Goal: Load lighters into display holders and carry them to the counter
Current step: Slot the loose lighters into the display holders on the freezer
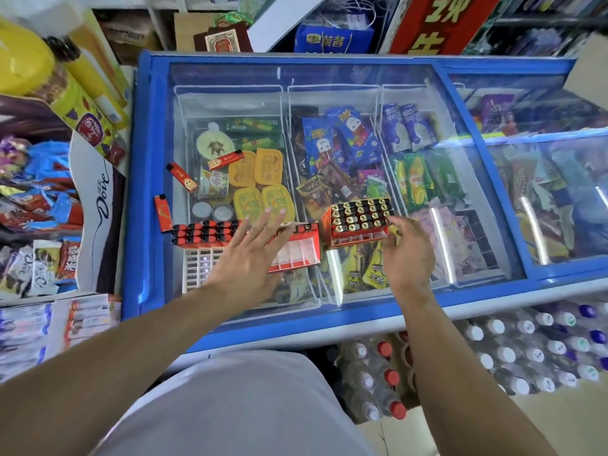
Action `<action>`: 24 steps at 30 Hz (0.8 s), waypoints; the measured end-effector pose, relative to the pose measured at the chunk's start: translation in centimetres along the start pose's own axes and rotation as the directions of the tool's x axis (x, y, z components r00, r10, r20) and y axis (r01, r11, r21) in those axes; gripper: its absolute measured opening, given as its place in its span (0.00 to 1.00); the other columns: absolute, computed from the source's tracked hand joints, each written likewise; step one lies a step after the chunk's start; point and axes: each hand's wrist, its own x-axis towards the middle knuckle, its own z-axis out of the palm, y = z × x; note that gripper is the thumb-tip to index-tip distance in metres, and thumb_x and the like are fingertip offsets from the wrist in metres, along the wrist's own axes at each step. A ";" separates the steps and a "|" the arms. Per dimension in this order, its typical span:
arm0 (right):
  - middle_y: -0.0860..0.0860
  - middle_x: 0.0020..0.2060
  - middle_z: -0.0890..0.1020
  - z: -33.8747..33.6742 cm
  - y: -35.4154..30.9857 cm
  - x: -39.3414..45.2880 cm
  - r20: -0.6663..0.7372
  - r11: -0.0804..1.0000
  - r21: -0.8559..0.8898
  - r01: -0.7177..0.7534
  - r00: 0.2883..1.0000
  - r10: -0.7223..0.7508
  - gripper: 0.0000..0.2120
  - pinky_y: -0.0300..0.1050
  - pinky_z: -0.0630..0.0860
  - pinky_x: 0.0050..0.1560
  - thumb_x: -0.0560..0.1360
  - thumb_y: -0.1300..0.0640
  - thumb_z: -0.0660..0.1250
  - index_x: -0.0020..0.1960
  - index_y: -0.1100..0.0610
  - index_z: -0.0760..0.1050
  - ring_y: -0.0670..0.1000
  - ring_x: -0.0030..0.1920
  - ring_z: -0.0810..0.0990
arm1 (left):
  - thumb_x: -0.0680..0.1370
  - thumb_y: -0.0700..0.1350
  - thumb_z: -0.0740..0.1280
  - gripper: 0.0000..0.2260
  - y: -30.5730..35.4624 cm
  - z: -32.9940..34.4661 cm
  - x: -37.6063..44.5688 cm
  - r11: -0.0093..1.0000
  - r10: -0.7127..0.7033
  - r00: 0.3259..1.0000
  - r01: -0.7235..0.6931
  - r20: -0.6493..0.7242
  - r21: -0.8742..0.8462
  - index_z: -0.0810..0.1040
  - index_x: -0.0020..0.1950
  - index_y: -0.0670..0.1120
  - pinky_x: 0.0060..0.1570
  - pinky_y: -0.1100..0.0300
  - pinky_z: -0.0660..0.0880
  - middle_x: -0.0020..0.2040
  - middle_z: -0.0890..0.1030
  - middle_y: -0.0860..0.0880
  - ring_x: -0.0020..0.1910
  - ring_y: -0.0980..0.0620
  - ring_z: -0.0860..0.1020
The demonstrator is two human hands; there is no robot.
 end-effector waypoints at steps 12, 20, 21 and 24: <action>0.46 0.54 0.81 1.1 -15.0 0.0 0.188 0.887 0.299 0.352 0.890 -0.416 0.11 0.48 0.79 0.55 0.78 0.57 0.69 0.60 0.49 0.78 0.47 0.51 0.80 | 0.69 0.43 0.77 0.31 -7.1 2.8 -11.4 0.980 -0.201 0.974 0.200 -0.104 -0.013 0.75 0.72 0.47 0.73 0.37 0.63 0.79 0.62 0.41 0.79 0.39 0.59; 0.44 0.62 0.80 6.8 -23.9 0.5 0.549 0.819 0.217 0.531 0.628 -0.552 0.11 0.46 0.80 0.49 0.79 0.52 0.69 0.61 0.46 0.78 0.46 0.50 0.82 | 0.80 0.57 0.63 0.41 -8.1 7.3 -13.3 0.966 -0.239 0.935 0.256 0.262 -0.034 0.36 0.81 0.55 0.79 0.49 0.39 0.79 0.29 0.51 0.78 0.49 0.31; 0.45 0.61 0.81 7.5 -24.8 0.6 0.564 0.818 0.223 0.530 0.615 -0.551 0.11 0.46 0.80 0.46 0.79 0.53 0.69 0.61 0.47 0.79 0.45 0.46 0.82 | 0.80 0.58 0.62 0.41 -7.9 7.2 -13.2 0.965 -0.240 0.933 0.260 0.269 -0.038 0.35 0.81 0.55 0.79 0.49 0.38 0.78 0.28 0.51 0.78 0.49 0.30; 0.48 0.59 0.81 9.8 -27.3 0.7 0.633 0.817 0.215 0.535 0.561 -0.533 0.13 0.38 0.71 0.33 0.79 0.53 0.69 0.62 0.50 0.79 0.39 0.32 0.72 | 0.81 0.58 0.63 0.42 -7.5 7.1 -13.1 0.955 -0.259 0.923 0.288 0.284 -0.065 0.34 0.81 0.53 0.79 0.48 0.37 0.78 0.26 0.50 0.78 0.48 0.29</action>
